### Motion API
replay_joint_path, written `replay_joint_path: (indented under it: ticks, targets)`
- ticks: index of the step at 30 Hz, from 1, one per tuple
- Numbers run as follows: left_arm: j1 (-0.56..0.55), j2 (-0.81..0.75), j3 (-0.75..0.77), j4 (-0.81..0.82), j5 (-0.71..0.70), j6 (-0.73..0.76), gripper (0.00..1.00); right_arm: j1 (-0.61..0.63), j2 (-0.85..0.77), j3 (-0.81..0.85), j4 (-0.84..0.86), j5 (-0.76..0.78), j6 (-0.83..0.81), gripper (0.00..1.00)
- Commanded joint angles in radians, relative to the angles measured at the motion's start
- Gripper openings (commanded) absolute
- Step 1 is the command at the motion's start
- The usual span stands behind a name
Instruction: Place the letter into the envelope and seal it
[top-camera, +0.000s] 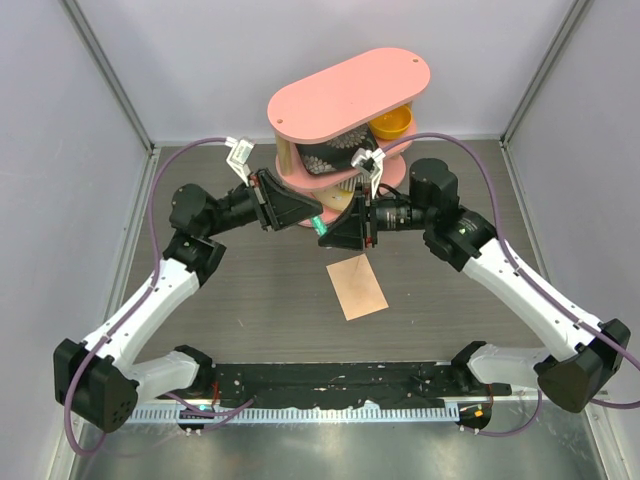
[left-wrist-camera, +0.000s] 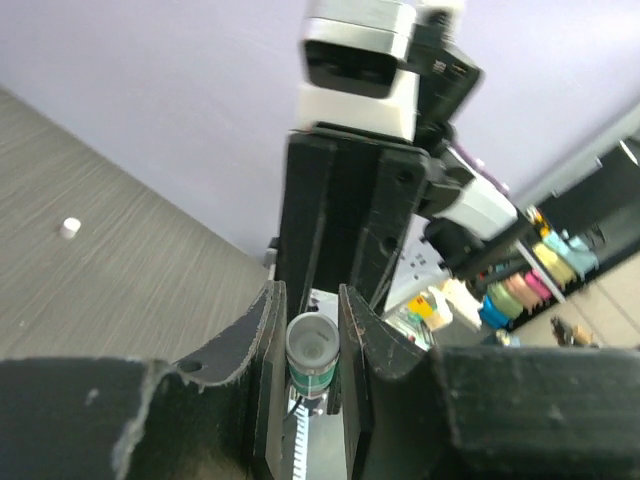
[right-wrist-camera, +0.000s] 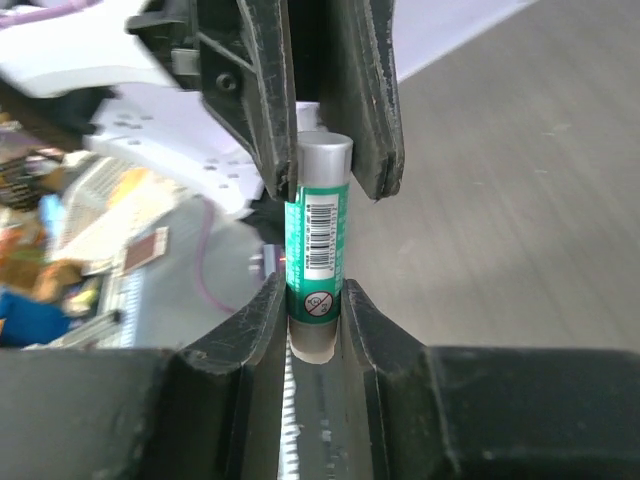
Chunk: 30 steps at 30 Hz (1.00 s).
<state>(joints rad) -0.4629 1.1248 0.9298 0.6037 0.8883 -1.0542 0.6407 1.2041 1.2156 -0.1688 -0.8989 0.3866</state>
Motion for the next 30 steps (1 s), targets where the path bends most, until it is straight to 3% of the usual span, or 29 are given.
replay_joint_path:
  ticks: [1,5,8,12,15,20,23,29,30]
  targets:
    - [-0.002,-0.014,0.043,-0.283,-0.158,0.065,0.00,0.028,-0.037,0.088,-0.093,0.323,-0.220,0.01]
    - [-0.003,-0.023,0.072,-0.413,-0.296,0.108,0.00,0.071,-0.032,0.110,-0.139,0.483,-0.285,0.01]
    - [-0.003,-0.025,0.101,-0.509,-0.357,0.135,0.00,0.118,-0.023,0.117,-0.155,0.508,-0.304,0.01]
    - [0.006,-0.017,0.095,-0.392,-0.231,0.145,0.00,0.113,-0.002,0.160,-0.205,0.369,-0.227,0.68]
    - [0.015,-0.016,0.078,-0.263,-0.132,0.126,0.00,0.065,0.014,0.196,-0.245,0.235,-0.187,0.82]
    - [0.017,0.004,0.049,-0.009,0.030,-0.004,0.00,0.007,0.046,0.213,-0.262,0.020,-0.140,0.82]
    - [0.015,0.029,0.055,0.099,0.067,-0.084,0.00,0.007,0.063,0.173,-0.165,-0.101,-0.072,0.77]
    - [0.012,0.047,0.069,0.154,0.092,-0.119,0.00,0.007,0.072,0.121,0.030,-0.167,0.090,0.67]
    - [0.010,0.047,0.069,0.159,0.095,-0.121,0.00,0.007,0.077,0.119,0.046,-0.169,0.104,0.60]
